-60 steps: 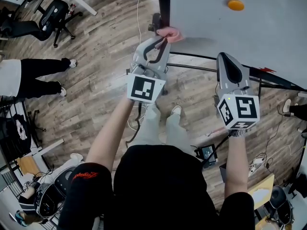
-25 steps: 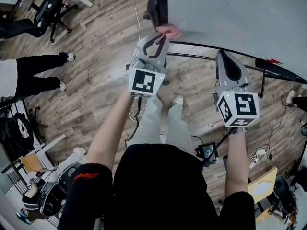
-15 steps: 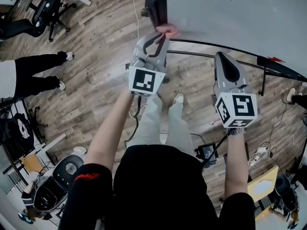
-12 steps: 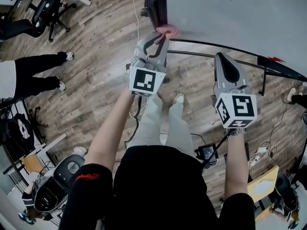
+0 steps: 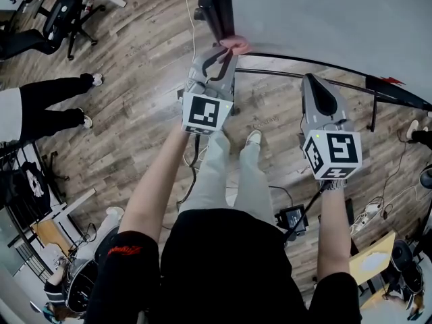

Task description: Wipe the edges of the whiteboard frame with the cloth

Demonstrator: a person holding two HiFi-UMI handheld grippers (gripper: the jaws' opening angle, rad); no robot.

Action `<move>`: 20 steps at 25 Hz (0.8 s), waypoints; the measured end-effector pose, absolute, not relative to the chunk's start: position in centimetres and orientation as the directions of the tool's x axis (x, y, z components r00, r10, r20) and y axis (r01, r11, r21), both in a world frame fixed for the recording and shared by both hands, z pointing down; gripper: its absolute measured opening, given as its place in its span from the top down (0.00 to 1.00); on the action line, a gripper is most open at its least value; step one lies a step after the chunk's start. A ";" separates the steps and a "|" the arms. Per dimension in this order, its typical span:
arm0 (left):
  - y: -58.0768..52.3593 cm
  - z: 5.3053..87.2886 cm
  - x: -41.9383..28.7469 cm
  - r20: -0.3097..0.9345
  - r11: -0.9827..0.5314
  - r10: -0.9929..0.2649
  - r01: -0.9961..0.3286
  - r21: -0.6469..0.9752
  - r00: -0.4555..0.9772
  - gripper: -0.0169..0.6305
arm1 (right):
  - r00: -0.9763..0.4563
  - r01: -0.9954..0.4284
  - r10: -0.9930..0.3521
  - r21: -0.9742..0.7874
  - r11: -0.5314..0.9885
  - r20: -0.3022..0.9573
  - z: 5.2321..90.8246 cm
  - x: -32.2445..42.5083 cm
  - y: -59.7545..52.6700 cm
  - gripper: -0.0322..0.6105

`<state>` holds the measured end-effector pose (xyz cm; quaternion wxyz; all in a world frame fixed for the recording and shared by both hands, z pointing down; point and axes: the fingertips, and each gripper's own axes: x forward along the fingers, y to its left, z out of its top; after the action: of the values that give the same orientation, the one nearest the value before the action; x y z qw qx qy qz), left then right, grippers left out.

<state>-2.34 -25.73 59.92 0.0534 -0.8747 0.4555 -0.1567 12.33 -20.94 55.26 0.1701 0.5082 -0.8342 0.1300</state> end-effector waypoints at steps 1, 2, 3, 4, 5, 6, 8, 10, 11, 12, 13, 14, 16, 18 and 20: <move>-25.7 60.2 -2.3 0.229 -0.582 -0.812 -0.778 -0.236 0.537 0.94 | -0.424 -0.894 -0.805 -0.046 0.447 0.416 55.4 12.4 -21.0 0.95; -25.8 60.5 -2.3 0.232 -0.585 -0.810 -0.776 -0.235 0.539 0.94 | -0.422 -0.895 -0.805 -0.047 0.444 0.417 55.6 12.4 -21.0 0.95; -25.8 60.7 -2.3 0.236 -0.588 -0.807 -0.774 -0.235 0.541 0.94 | -0.420 -0.896 -0.806 -0.047 0.442 0.418 55.7 12.5 -21.1 0.95; -25.8 60.9 -2.2 0.239 -0.590 -0.805 -0.772 -0.236 0.543 0.94 | -0.418 -0.897 -0.806 -0.047 0.440 0.419 55.9 12.6 -21.1 0.95; -25.8 61.1 -2.2 0.242 -0.593 -0.803 -0.770 -0.236 0.544 0.94 | -0.416 -0.897 -0.806 -0.047 0.439 0.421 56.0 12.7 -21.1 0.95; -25.8 61.3 -2.2 0.246 -0.595 -0.801 -0.768 -0.237 0.545 0.94 | -0.414 -0.898 -0.806 -0.047 0.437 0.422 56.1 12.7 -21.2 0.95; -25.7 61.8 -2.3 0.256 -0.599 -0.798 -0.765 -0.237 0.546 0.94 | -0.411 -0.900 -0.806 -0.050 0.433 0.425 56.3 12.7 -21.2 0.95; -25.6 62.3 -2.3 0.266 -0.604 -0.793 -0.761 -0.237 0.548 0.94 | -0.407 -0.903 -0.807 -0.052 0.427 0.428 56.6 12.8 -21.1 0.95; -25.6 62.5 -2.2 0.270 -0.606 -0.792 -0.759 -0.236 0.548 0.94 | -0.405 -0.904 -0.807 -0.053 0.425 0.430 56.7 12.8 -21.1 0.95; -25.6 62.8 -2.2 0.274 -0.608 -0.790 -0.759 -0.234 0.548 0.94 | -0.404 -0.904 -0.807 -0.055 0.423 0.431 56.9 12.9 -21.1 0.95; -25.6 63.1 -2.2 0.278 -0.609 -0.789 -0.759 -0.231 0.548 0.94 | -0.403 -0.905 -0.806 -0.057 0.422 0.432 57.1 12.9 -21.1 0.95; -25.7 63.4 -2.2 0.283 -0.610 -0.787 -0.758 -0.229 0.548 0.94 | -0.403 -0.905 -0.806 -0.060 0.421 0.434 57.2 12.9 -21.1 0.95; -25.7 64.0 -2.2 0.293 -0.614 -0.783 -0.756 -0.227 0.548 0.94 | -0.403 -0.906 -0.804 -0.063 0.419 0.438 57.6 12.9 -21.1 0.95; -25.7 64.5 -2.3 0.300 -0.617 -0.780 -0.753 -0.227 0.549 0.94 | -0.401 -0.906 -0.803 -0.062 0.419 0.441 57.9 12.8 -21.0 0.95; -25.7 64.9 -2.3 0.304 -0.618 -0.780 -0.753 -0.228 0.548 0.94 | -0.400 -0.906 -0.802 -0.062 0.418 0.443 58.1 12.9 -21.1 0.95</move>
<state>-2.27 -25.72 64.87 0.0352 -0.8789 0.4358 -0.1905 12.91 -21.07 58.09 0.1756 0.5187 -0.8236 0.1480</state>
